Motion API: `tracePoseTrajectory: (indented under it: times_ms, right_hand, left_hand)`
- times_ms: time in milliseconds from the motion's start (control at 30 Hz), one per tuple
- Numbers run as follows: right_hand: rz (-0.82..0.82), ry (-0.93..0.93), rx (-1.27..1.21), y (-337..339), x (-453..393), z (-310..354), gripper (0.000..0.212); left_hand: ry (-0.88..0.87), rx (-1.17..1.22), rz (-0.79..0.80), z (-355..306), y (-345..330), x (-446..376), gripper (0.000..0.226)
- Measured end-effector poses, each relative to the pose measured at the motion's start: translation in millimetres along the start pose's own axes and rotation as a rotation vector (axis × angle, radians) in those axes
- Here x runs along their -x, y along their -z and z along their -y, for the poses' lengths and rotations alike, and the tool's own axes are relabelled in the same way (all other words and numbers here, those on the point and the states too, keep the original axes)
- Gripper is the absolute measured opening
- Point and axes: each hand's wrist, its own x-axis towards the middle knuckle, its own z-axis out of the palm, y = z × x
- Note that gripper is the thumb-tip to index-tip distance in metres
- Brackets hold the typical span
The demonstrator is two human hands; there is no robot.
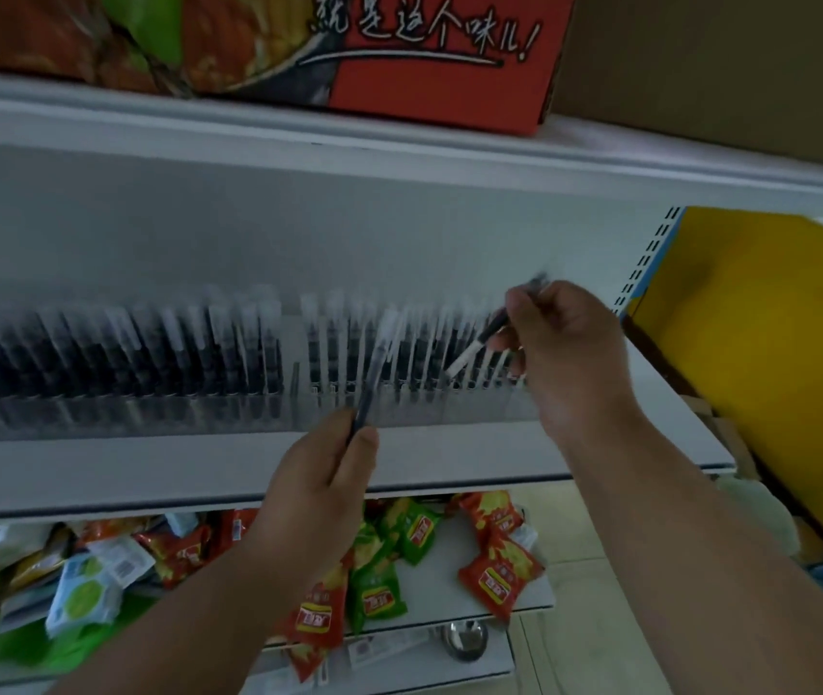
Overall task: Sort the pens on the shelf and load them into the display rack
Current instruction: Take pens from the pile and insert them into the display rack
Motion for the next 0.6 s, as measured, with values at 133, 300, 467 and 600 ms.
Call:
tracePoseTrajectory:
  times_ms: [133,300,467,600]
  right_hand:
    - [-0.095,0.208,0.357,8,-15,-6,0.019]
    - [-0.013,0.243,0.496,-4,-18,-19,0.028]
    - [-0.002,0.238,0.532,-12,-20,-27,0.03]
    - [0.015,0.218,0.58,-15,-23,-34,0.03]
  left_hand:
    - [0.046,0.035,0.01,5,-2,3,0.03]
    - [0.048,0.021,0.026,6,-5,3,0.037]
    - [0.07,0.021,0.019,10,-2,0,0.033]
    - [0.077,0.019,0.041,11,1,-1,0.031]
